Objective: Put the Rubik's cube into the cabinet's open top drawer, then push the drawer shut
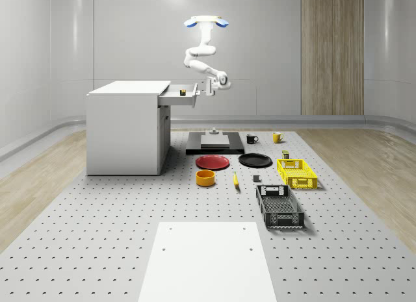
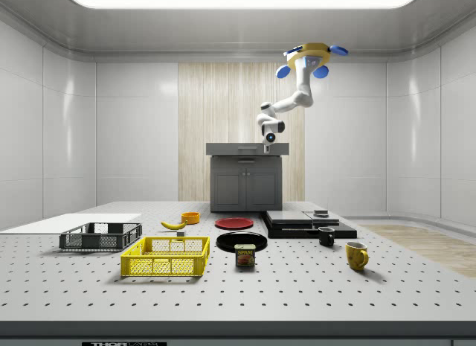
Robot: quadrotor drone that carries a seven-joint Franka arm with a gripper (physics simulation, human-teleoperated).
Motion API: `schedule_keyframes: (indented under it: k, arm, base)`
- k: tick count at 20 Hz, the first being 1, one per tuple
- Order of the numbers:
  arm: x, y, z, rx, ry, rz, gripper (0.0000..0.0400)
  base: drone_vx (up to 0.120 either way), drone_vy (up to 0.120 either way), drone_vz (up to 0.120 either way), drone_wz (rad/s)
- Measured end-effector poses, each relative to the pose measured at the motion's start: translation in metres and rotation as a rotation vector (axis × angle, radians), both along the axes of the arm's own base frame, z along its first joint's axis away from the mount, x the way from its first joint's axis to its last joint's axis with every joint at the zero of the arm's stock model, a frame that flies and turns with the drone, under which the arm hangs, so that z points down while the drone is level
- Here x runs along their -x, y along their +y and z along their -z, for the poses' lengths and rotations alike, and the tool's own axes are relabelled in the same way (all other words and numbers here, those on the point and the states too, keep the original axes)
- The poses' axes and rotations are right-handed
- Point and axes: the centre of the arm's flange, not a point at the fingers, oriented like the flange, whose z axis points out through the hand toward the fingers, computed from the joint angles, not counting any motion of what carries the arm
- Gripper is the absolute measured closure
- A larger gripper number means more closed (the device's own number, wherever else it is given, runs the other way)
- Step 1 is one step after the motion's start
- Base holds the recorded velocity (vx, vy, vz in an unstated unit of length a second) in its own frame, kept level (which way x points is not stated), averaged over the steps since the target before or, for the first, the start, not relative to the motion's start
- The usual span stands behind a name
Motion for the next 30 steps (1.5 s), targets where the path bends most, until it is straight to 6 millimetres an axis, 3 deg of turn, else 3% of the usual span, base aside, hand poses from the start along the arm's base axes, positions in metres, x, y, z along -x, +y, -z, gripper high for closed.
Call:
schedule_keyframes:
  k: [30]
  arm:
    - [0.000, 0.169, -0.002, 0.002, 0.003, 0.000, 0.0002]
  base:
    - [0.000, 0.000, 0.000, 0.000]
